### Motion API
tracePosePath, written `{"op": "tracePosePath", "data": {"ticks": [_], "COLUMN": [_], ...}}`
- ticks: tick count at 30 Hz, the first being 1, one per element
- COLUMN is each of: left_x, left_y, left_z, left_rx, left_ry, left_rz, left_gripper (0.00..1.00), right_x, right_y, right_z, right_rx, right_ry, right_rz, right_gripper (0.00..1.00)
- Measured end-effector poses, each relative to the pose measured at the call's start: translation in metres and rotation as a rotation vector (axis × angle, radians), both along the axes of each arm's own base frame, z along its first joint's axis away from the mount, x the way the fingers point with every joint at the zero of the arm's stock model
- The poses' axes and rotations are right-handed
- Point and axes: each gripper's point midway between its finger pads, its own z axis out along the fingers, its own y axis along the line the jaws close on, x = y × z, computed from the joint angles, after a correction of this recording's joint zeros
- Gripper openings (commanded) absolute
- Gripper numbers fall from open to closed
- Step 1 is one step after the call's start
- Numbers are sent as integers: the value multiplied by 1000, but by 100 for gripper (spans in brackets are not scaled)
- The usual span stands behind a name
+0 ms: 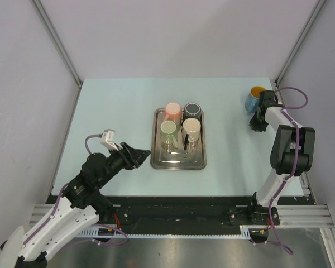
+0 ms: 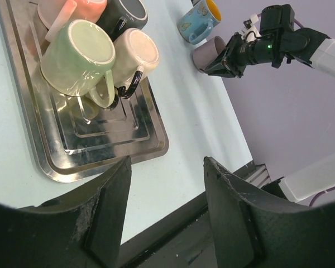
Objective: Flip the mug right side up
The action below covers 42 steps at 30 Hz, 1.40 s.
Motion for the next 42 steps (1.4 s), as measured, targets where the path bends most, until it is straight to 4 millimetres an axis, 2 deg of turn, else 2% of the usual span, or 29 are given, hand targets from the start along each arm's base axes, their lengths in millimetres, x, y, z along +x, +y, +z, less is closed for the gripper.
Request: {"op": "tracePosePath", "data": {"ticks": [2,4,17,19,21,23,24,25,26,27,28,29,30,31,32,34,37,40,42], "left_x": [0,0,-2,-3,-3,-2,-1,0,3,5,8,9,12,14,17,21,28,34,38], "left_y": [0,0,2,2,3,3,4,5,7,9,12,14,17,20,23,26,27,25,23], "left_z": [0,0,-1,-3,-5,-7,-8,-10,-12,-14,-16,-18,-19,-21,-21,-24,-33,-52,-66], "left_rx": [1,1,4,12,21,31,37,44,54,62,64,72,73,75,78,85,118,168,193], "left_ry": [1,1,3,5,9,9,13,15,18,21,33,35,42,46,47,53,77,136,190], "left_rz": [0,0,0,-1,-2,2,7,14,29,43,74,86,113,137,157,186,216,233,246], "left_gripper": [59,60,61,62,64,66,71,78,91,98,100,100,100,100,100,100,100,100,100], "right_x": [1,2,2,-1,-3,-7,-10,-14,-18,-24,-33,-41,-55,-66,-83,-110,-132,-144,-147], "right_y": [0,0,5,10,20,34,42,53,68,85,112,134,164,183,211,241,263,273,273], "right_z": [0,1,9,19,41,70,87,107,130,148,172,187,204,212,221,220,196,163,141], "right_rx": [1,2,-5,-3,-1,2,2,0,-5,-9,-7,-1,0,5,20,18,-27,-60,-72], "right_ry": [-1,-4,-13,-24,-63,-125,-162,-209,-265,-313,-380,-425,-482,-512,-550,-569,-537,-493,-463], "right_rz": [-1,-4,-8,-4,14,40,60,85,121,163,235,293,372,427,509,607,686,739,749], "right_gripper": [35,42,63,64,64,65,65,65,65,65,65,65,65,65,64,64,64,65,65]}}
